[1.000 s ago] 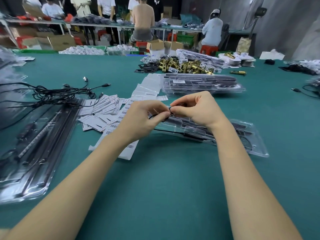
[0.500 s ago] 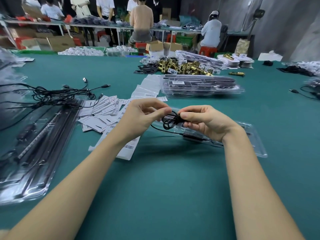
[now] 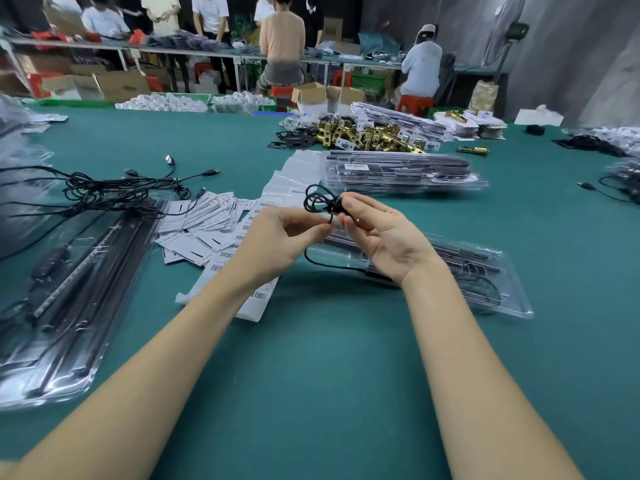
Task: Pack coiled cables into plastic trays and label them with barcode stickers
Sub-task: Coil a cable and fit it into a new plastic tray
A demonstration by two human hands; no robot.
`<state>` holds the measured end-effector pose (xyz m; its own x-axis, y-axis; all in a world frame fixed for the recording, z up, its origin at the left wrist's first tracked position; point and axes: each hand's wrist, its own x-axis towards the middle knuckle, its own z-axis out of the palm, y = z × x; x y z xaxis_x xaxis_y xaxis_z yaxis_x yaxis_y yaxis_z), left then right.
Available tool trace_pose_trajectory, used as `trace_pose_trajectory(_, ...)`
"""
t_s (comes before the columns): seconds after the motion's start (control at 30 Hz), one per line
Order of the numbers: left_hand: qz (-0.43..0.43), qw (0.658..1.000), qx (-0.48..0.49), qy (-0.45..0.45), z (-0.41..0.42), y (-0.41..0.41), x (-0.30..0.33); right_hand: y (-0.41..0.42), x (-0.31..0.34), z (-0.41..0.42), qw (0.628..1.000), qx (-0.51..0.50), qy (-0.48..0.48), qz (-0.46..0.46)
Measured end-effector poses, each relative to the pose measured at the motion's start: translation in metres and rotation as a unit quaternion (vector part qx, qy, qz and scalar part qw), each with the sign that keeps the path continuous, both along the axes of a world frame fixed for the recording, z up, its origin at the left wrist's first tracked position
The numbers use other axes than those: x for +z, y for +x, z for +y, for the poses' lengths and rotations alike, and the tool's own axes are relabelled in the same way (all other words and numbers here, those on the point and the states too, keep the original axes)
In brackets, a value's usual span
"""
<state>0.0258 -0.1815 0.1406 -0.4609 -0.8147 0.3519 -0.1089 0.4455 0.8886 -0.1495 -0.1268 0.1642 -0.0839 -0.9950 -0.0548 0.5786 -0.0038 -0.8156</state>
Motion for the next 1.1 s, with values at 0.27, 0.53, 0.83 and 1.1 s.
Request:
trace_pose_trajectory(0.27, -0.084, 0.996, 0.01, -0.02, 0.004, -0.002, 0.004, -0.002, -0.004, -0.008, 0.929, -0.151, -0.066, 0.333)
trace_pose_trajectory(0.53, -0.045, 0.994, 0.007, -0.102, 0.006, 0.0, 0.007, -0.024, 0.006, 0.003, 0.907, -0.047, -0.003, 0.419)
trace_pose_trajectory(0.83, -0.037, 0.996, -0.031, -0.072, 0.001, 0.002, 0.003, -0.036, 0.008, 0.013, 0.937, 0.06, 0.067, 0.339)
trace_pose_trajectory(1.1, -0.043, 0.992, -0.068, -0.098, 0.003, 0.002, 0.006, -0.039, 0.004, 0.013, 0.958, 0.143, 0.068, 0.238)
